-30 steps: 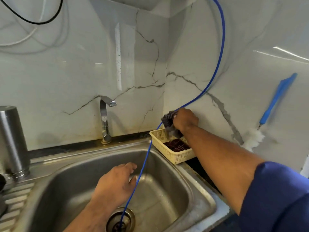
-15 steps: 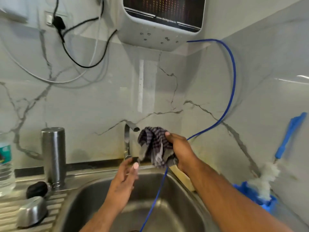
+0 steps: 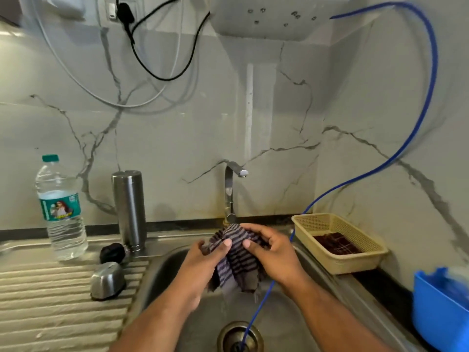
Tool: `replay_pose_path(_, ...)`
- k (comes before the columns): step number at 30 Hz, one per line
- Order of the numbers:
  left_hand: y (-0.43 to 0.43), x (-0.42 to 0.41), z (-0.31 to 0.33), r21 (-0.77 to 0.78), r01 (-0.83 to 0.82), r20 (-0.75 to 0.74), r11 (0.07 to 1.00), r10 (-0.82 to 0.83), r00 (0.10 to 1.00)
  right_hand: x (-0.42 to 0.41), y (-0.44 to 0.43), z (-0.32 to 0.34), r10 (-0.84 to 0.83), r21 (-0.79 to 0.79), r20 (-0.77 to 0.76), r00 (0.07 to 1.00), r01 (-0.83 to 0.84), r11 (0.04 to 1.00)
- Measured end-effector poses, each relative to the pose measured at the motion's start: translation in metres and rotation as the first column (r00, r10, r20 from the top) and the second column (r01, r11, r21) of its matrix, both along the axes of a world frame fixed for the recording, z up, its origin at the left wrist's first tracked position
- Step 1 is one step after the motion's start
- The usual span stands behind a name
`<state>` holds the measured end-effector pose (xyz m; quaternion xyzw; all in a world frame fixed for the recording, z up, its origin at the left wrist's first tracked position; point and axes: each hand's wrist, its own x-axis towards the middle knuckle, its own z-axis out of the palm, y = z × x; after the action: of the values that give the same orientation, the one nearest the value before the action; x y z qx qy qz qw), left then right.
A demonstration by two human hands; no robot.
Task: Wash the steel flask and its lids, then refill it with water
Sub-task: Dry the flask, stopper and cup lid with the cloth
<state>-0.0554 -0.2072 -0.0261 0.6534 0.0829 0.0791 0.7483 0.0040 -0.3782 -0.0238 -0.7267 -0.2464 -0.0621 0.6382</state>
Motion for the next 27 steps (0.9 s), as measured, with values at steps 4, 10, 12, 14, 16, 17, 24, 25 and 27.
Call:
replay_pose_path(4,-0.003,-0.004,-0.005,0.099,0.07,-0.127,0.993,-0.057,0.99,-0.001,0.001,-0.006,-0.037,0.048,-0.029,0.999,0.038,0.998)
replay_pose_path(10,-0.001,-0.001,-0.006,-0.086,0.072,0.0,0.994,-0.072,0.997,-0.014,0.002,0.001,0.115,-0.048,-0.007,0.993,-0.116,0.992)
replay_pose_path(12,-0.002,-0.006,-0.006,-0.022,0.134,-0.003,0.991,-0.134,0.991,-0.021,0.003,0.003,0.115,-0.179,0.085,0.99,-0.099,0.979)
replay_pose_path(14,-0.004,-0.008,-0.007,-0.008,0.173,0.002,0.985,-0.173,0.985,-0.024,0.003,0.003,0.109,-0.316,0.211,0.971,-0.038,0.948)
replay_pose_path(16,-0.005,-0.008,-0.006,-0.061,0.201,0.051,0.978,-0.198,0.979,-0.024,0.001,0.004,0.079,-0.395,0.273,0.959,0.037,0.918)
replay_pose_path(17,-0.005,-0.008,-0.005,-0.107,0.204,0.078,0.973,-0.196,0.978,-0.025,0.001,0.005,0.082,-0.385,0.246,0.966,0.019,0.923)
replay_pose_path(24,-0.001,-0.01,-0.002,-0.464,0.196,0.156,0.864,-0.138,0.978,-0.025,0.002,0.013,0.109,0.041,-0.011,0.994,-0.109,0.993)
replay_pose_path(25,-0.001,-0.01,-0.002,-0.492,0.208,0.163,0.846,-0.145,0.976,-0.024,0.003,0.013,0.0,-0.008,0.026,1.0,0.0,1.0)
replay_pose_path(27,-0.002,-0.01,-0.002,-0.508,0.24,0.178,0.827,-0.172,0.969,-0.025,0.005,0.01,-0.088,-0.123,0.015,0.996,0.089,0.988)
